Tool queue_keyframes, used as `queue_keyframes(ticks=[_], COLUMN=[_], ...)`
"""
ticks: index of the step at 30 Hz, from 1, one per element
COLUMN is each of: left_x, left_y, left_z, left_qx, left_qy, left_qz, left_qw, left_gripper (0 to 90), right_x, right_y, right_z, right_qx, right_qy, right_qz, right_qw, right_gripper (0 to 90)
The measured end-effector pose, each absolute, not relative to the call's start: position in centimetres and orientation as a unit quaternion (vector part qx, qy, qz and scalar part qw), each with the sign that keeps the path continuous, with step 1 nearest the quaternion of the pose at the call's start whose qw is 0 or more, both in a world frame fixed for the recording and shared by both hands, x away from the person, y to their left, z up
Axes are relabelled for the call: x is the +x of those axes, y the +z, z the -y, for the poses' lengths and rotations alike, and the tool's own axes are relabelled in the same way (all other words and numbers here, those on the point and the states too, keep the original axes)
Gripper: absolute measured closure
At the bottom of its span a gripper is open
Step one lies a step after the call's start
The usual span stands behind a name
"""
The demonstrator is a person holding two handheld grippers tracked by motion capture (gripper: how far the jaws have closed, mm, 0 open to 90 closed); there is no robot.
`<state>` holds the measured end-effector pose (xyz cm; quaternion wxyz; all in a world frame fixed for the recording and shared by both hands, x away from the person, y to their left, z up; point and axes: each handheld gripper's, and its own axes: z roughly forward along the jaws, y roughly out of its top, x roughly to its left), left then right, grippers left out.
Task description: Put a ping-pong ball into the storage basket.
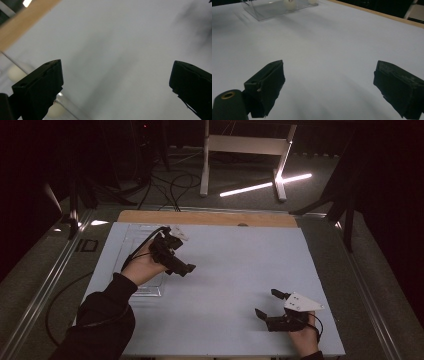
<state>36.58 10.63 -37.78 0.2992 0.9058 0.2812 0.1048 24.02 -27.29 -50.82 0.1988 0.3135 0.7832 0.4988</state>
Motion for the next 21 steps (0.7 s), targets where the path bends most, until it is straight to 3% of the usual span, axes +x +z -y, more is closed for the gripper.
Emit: queue_keyframes(ticks=[7, 8, 21], left_x=[36.3, 36.5, 35.3], left_y=[-37.8, -37.8, -38.6], left_z=[-9.3, -8.9, -6.9], left_qx=[0.904, 0.905, 0.909], left_qy=[0.105, 0.065, 0.075], left_qz=[-0.270, -0.282, -0.246], left_qw=[0.315, 0.311, 0.330], left_gripper=[0.5, 0.5, 0.5], right_x=[24.0, 24.0, 23.9], right_y=[-50.7, -50.7, -50.6], right_z=[27.3, 27.3, 27.1], right_qx=[0.312, 0.312, 0.308], right_qy=[0.499, 0.499, 0.498], right_qz=[-0.783, -0.784, -0.785], right_qw=[0.201, 0.200, 0.201], right_gripper=[9.7, 9.7, 9.8])
